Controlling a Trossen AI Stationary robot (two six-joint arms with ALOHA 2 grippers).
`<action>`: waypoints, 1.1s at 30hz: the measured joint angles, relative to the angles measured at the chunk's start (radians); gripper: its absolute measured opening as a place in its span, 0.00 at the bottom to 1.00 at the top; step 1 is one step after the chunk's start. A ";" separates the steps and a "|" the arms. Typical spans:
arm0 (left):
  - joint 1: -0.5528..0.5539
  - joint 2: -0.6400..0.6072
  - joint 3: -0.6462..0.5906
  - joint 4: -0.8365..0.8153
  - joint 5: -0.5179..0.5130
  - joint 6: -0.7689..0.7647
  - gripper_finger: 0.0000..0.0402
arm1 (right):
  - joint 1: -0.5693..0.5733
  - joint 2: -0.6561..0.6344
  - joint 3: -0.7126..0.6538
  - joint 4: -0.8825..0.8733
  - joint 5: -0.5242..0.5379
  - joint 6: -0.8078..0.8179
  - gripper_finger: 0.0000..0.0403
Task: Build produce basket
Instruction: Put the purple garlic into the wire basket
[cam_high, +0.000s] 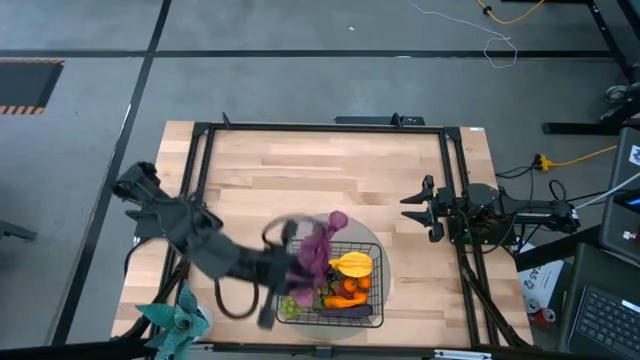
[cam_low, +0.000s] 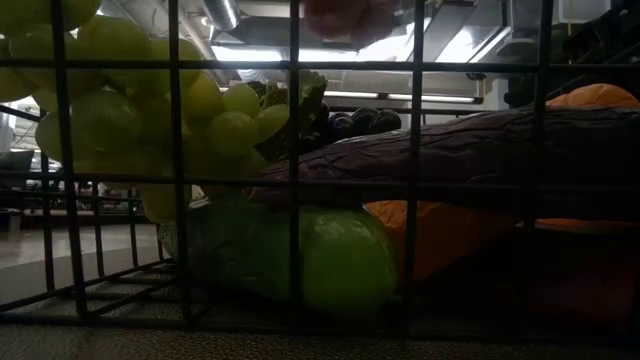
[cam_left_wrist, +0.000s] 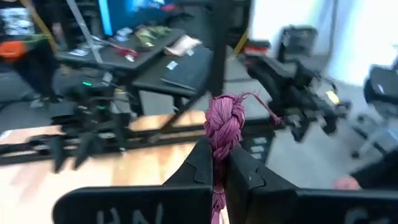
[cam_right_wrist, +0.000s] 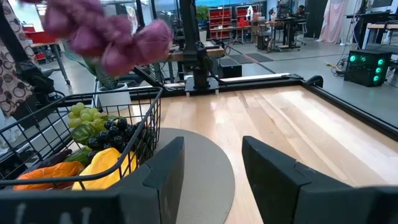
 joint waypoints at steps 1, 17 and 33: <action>-0.013 0.014 -0.001 0.012 0.011 0.010 0.00 | 0.000 0.000 0.000 0.000 0.000 0.000 0.41; 0.028 0.099 -0.002 0.191 0.359 0.184 0.00 | 0.000 0.000 0.000 0.000 0.000 0.000 0.41; 0.203 0.217 -0.002 0.284 0.694 0.030 0.00 | 0.000 0.000 0.000 0.000 0.000 0.000 0.41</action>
